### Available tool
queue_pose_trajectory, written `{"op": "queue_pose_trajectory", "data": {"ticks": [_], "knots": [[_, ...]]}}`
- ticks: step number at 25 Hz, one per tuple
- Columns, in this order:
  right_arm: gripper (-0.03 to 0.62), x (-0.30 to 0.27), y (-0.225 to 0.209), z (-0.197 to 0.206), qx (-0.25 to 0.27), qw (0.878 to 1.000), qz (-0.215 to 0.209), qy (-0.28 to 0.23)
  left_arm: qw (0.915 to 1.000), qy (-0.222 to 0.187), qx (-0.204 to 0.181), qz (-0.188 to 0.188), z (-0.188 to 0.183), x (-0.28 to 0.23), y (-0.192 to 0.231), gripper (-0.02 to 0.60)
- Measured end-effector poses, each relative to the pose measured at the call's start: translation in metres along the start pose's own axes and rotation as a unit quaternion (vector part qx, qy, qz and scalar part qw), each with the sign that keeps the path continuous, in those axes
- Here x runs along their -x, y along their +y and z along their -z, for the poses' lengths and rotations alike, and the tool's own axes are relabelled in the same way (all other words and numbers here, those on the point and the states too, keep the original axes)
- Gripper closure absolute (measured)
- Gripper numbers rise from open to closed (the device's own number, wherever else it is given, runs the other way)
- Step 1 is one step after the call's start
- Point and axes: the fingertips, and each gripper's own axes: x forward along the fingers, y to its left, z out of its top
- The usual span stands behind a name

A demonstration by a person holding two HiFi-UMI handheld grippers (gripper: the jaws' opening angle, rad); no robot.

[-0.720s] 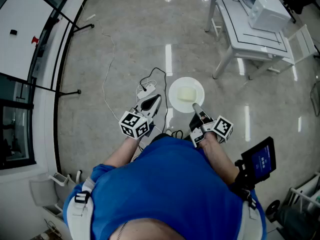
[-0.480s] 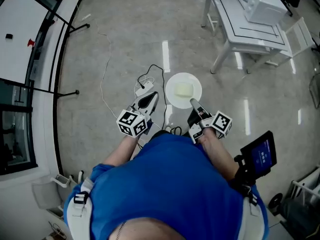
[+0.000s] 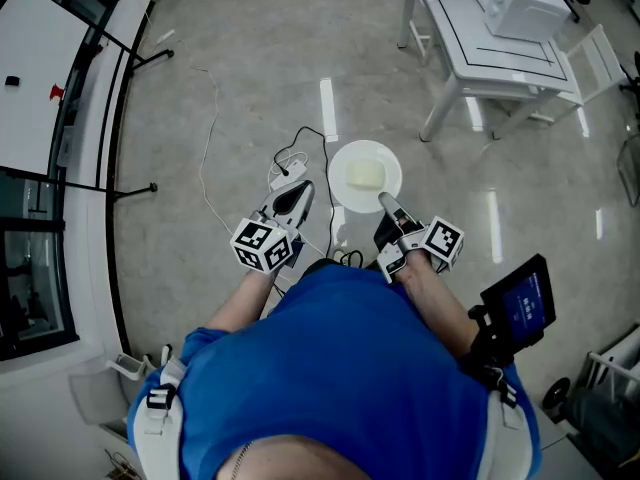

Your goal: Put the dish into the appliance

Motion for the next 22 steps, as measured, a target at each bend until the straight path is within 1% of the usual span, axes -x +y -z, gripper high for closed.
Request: {"op": "queue_pose_trajectory", "data": {"ticks": [7, 17, 22], "knots": [[0.583, -0.014, 0.001, 0.014, 0.002, 1.000, 0.009, -0.001, 1.0000, -0.002, 0.001, 0.002, -0.001, 0.012, 0.018, 0.575], [0.583, -0.039, 0.006, 0.035, 0.000, 1.000, 0.011, -0.004, 0.9999, -0.011, 0.007, 0.003, -0.003, 0.030, 0.047, 0.575], [0.583, -0.052, 0.005, 0.041, -0.006, 1.000, 0.011, 0.000, 0.9997, -0.013, 0.015, -0.012, 0.001, 0.039, 0.063, 0.575]]}}
